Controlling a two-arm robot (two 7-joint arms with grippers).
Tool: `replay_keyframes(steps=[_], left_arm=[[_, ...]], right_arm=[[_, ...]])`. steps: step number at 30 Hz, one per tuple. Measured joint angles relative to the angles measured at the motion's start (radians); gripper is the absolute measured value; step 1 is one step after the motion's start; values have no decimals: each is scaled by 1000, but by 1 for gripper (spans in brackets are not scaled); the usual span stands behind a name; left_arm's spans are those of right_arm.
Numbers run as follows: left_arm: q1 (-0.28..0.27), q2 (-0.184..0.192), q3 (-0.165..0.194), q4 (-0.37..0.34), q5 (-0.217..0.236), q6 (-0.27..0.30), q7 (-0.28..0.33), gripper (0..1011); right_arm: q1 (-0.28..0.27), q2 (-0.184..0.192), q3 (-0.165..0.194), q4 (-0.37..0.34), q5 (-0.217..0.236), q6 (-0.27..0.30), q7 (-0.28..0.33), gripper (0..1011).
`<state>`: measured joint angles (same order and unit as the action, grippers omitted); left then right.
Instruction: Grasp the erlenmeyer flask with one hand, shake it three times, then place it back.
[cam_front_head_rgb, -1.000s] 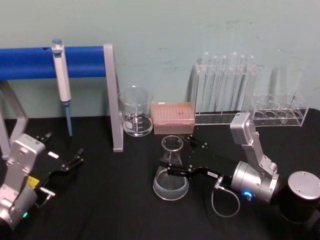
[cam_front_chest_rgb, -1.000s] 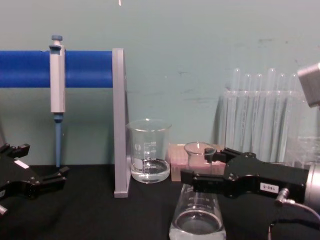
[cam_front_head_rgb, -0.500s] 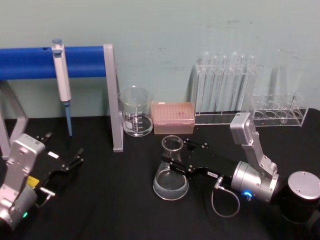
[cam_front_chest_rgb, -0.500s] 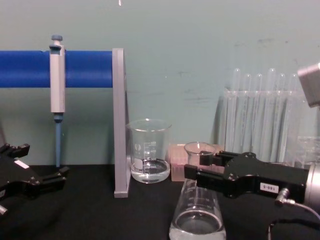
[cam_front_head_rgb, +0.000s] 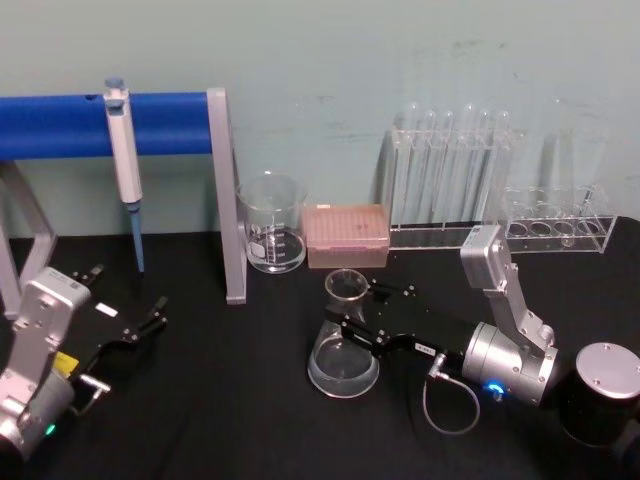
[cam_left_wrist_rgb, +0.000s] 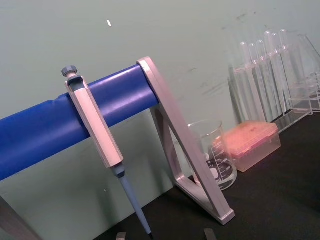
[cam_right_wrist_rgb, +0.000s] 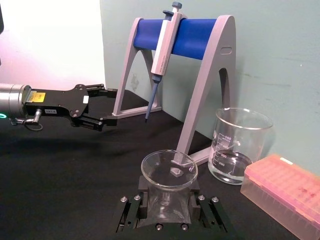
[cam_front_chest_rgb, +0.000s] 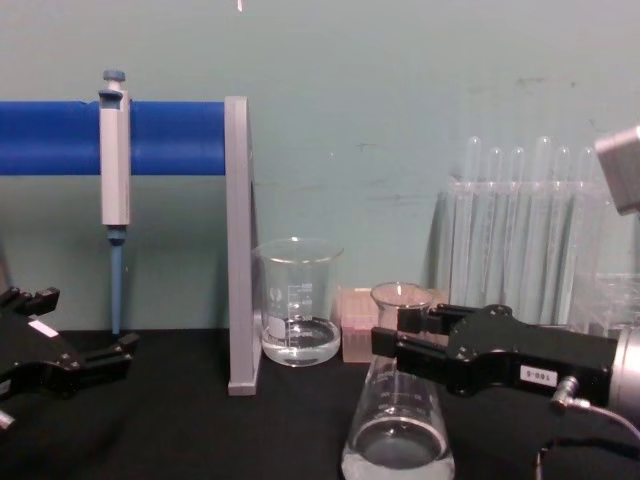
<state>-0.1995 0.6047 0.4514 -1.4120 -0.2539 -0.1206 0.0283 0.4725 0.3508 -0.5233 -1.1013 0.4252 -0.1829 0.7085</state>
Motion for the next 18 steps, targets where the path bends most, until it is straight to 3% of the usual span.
replay_keyframes(steps=[18], left_arm=[[0, 0, 0, 0, 0, 0, 0, 1001]], right_arm=[[-2, 5, 9, -3, -1, 2, -13, 450]])
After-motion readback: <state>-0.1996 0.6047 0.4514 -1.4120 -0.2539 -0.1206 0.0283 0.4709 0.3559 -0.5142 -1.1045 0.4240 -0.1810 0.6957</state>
